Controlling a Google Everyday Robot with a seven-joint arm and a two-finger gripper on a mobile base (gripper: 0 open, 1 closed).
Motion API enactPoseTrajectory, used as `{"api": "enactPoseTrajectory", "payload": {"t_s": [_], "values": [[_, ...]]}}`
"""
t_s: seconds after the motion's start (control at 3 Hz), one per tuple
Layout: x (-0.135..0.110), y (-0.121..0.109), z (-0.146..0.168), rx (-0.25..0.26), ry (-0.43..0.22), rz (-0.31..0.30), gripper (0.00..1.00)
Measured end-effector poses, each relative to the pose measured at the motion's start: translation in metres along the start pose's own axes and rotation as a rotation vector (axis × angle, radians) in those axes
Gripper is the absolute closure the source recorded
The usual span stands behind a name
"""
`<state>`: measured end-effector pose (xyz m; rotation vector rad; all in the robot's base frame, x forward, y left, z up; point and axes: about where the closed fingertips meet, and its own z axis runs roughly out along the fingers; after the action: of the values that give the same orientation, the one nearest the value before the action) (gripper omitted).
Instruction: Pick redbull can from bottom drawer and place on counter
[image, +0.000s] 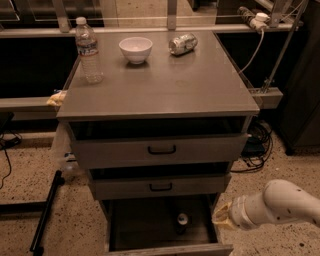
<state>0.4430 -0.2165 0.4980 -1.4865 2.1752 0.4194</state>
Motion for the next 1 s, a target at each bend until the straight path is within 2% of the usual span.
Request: {"api": "enactPoseTrajectory", "payload": {"t_s": [0.33, 0.67, 1.0], "values": [[0.001, 0.001, 0.002, -0.005, -0.001, 0.003, 1.00], [0.011, -0.007, 0.013, 0.059, 0.010, -0.076, 1.00], [0.022, -0.032, 0.042, 0.127, -0.028, -0.170, 1.00]]}}
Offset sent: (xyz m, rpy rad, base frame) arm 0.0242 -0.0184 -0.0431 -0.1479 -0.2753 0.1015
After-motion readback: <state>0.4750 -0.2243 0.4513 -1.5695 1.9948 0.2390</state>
